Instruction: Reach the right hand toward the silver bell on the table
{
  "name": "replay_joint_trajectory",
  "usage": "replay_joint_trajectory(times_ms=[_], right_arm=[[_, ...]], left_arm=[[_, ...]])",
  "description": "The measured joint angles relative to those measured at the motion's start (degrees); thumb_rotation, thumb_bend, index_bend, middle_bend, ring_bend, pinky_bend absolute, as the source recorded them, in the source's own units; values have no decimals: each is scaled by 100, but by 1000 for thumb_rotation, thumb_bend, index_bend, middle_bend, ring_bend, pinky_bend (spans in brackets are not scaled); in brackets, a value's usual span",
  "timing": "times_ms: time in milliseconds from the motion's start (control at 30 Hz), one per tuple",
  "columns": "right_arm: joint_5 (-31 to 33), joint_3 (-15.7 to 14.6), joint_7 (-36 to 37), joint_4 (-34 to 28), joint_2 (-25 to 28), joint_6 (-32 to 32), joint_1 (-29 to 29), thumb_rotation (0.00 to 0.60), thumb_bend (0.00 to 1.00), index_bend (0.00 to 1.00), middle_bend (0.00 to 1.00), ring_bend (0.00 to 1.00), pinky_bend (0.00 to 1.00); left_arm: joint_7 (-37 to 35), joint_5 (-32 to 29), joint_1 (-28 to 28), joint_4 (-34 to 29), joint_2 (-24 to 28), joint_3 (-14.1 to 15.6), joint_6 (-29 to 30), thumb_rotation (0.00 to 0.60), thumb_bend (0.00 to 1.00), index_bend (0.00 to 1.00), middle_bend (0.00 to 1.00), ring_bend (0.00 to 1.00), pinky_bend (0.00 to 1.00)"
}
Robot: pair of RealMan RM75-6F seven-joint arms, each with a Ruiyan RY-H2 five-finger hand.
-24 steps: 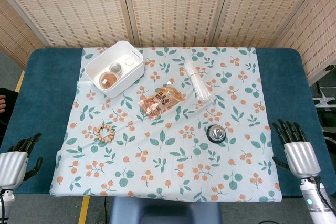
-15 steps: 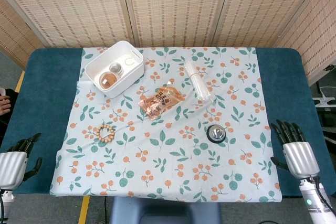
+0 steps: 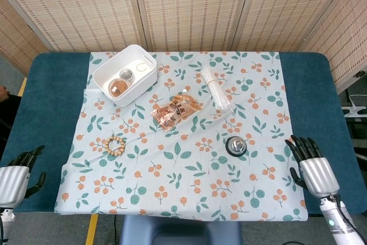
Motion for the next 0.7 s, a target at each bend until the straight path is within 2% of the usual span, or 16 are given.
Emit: replay_joint_trajectory(times_ms=[33,67,233,500,700], right_arm=[[-24,0,-4,-14,-27,-81,52,600,975,0,0,0,0],[-44,1,-17,-23,-54,-152,98,600,1000,0,0,0,0],[-209,29,-174,34,-374,-524,420,600,1000,0,0,0,0],[-420,166,-233,469,-952,-707,768,600,1000,0,0,0,0],[-450,222,61,1274,-1483,-919,1043,600,1000,0,0,0,0]], left_arm=[[8,8,-2,-2,-2,2,-1,600,427,138,260,246,465],[14,17,-3,-4,-4,4,0,600,426,138,260,246,465],[6,30,0,3,-4,7,13,600,427,138,259,246,465],[-74,13,11,3,20,-5,23,600,426,138,260,246,465],[-90,22,13,-8,26,-3,26,600,426,138,260,246,465]])
